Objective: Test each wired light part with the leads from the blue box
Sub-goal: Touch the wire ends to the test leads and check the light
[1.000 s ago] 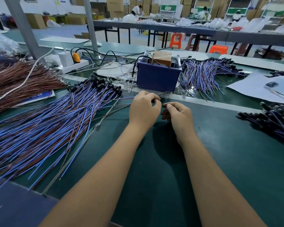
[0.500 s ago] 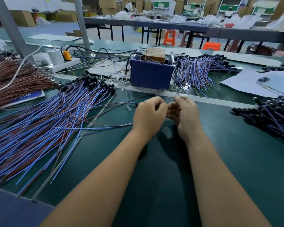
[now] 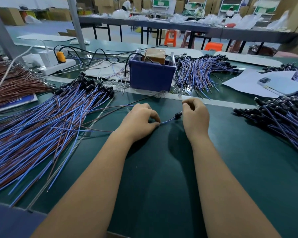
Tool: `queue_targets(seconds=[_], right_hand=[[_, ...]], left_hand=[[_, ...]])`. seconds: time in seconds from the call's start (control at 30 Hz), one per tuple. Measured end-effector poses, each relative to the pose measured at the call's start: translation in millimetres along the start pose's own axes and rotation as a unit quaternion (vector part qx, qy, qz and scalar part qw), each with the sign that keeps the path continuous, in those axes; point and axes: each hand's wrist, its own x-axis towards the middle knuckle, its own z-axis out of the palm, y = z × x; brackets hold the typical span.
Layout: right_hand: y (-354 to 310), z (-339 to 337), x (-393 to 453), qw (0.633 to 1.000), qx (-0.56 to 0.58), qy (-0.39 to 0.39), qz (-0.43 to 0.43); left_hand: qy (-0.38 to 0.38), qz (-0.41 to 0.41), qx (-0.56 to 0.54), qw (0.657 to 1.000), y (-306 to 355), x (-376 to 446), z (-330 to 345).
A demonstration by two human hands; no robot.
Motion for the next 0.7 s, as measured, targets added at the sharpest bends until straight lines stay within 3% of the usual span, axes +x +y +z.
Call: queue_targets(seconds=[0.1, 0.17, 0.23, 0.33, 0.4, 0.5, 0.57, 0.63, 0.7], right_hand=[[-1, -4, 7, 0.974, 0.201, -0.023, 0.102], [-3, -13, 11, 0.906, 0.378, -0.046, 0.184], [-2, -24, 15, 0.85, 0.477, -0.043, 0.217], [-1, -32, 17, 0.817, 0.526, -0.066, 0.228], [-4, -29, 15, 0.818, 0.494, -0.164, 0.244], [-10, -16, 6, 0.802, 0.406, -0.343, 0.273], [-12, -7, 0, 0.767, 0.382, -0.429, 0.286], [-11, -4, -2, 0.738, 0.393, -0.466, 0.291], [-7, -4, 0, 0.717, 0.419, -0.474, 0.294]], left_hand=[[0.026, 0.054, -0.079, 0.995, 8, 0, 4], [0.079, 0.05, -0.158, 0.983, 16, -1, 6], [0.191, 0.026, -0.16, 0.968, 20, 1, 9], [0.305, -0.041, -0.143, 0.941, 27, 1, 6], [0.323, -0.008, -0.162, 0.932, 27, 2, 3], [0.303, 0.068, -0.241, 0.92, 34, 0, 1], [0.229, 0.104, -0.365, 0.896, 41, -1, 0], [0.127, 0.096, -0.475, 0.866, 44, -4, 1], [0.056, 0.076, -0.517, 0.851, 41, -4, -1]])
